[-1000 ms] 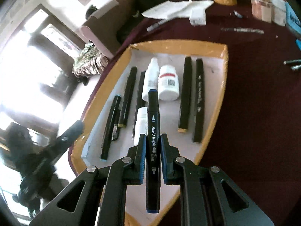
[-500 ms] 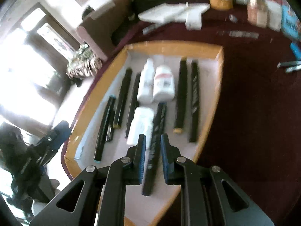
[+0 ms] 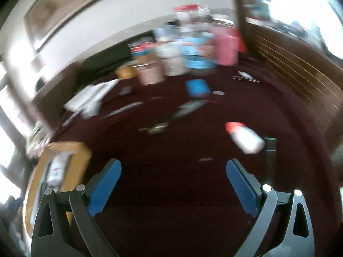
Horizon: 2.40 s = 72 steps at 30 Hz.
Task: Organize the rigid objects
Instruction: 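Withdraw both tools from the box back over the table, then grasp a black pen and a clear pen together with the left tool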
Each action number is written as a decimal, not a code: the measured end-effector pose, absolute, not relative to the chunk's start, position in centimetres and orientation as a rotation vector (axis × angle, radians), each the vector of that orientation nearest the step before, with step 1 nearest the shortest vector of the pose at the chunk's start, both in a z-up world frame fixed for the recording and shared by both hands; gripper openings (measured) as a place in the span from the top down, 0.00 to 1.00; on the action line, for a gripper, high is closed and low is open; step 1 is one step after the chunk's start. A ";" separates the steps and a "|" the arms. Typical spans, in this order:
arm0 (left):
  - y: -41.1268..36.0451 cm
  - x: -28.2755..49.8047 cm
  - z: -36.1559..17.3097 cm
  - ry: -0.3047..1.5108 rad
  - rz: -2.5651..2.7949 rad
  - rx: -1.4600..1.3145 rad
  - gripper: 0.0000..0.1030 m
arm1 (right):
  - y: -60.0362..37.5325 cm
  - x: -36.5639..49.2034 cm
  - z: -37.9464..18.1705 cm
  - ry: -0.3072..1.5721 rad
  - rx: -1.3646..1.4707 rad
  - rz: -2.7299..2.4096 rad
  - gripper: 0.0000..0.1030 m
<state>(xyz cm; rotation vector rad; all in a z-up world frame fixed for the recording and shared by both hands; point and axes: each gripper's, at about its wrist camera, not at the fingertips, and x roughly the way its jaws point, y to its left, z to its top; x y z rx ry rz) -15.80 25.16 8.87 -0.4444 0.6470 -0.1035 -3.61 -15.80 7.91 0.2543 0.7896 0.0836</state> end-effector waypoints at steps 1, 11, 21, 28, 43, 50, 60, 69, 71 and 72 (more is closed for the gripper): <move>24.1 -15.4 8.9 0.661 -0.123 -0.426 0.28 | -17.5 -3.3 7.7 0.788 0.270 0.044 0.06; 13.6 -9.8 10.5 0.781 -0.290 -0.311 0.28 | -25.2 0.9 6.7 0.751 0.442 -0.012 0.06; 1.8 2.7 9.6 0.865 -0.370 -0.058 0.29 | -25.2 3.4 4.9 0.679 0.454 0.076 0.07; -3.7 11.9 4.3 0.952 -0.357 0.067 0.29 | -28.4 3.6 3.9 0.690 0.580 0.065 0.07; -5.6 14.9 2.1 0.968 -0.391 0.175 0.86 | -28.2 4.8 3.2 0.725 0.558 0.046 0.06; -3.1 9.2 2.1 1.003 -0.422 0.124 0.87 | -28.3 4.8 2.9 0.733 0.542 0.026 0.07; -0.5 0.0 4.7 0.953 -0.461 -0.009 0.74 | -28.2 4.4 2.7 0.740 0.529 0.018 0.07; -0.7 0.2 2.1 0.974 -0.361 0.100 0.60 | -28.1 4.3 2.7 0.736 0.517 0.008 0.07; -0.8 0.0 1.8 0.960 -0.370 0.102 0.60 | -28.2 4.3 2.7 0.737 0.519 0.010 0.07; -0.8 0.0 1.8 0.962 -0.380 0.092 0.60 | -28.2 4.4 2.7 0.738 0.519 0.011 0.07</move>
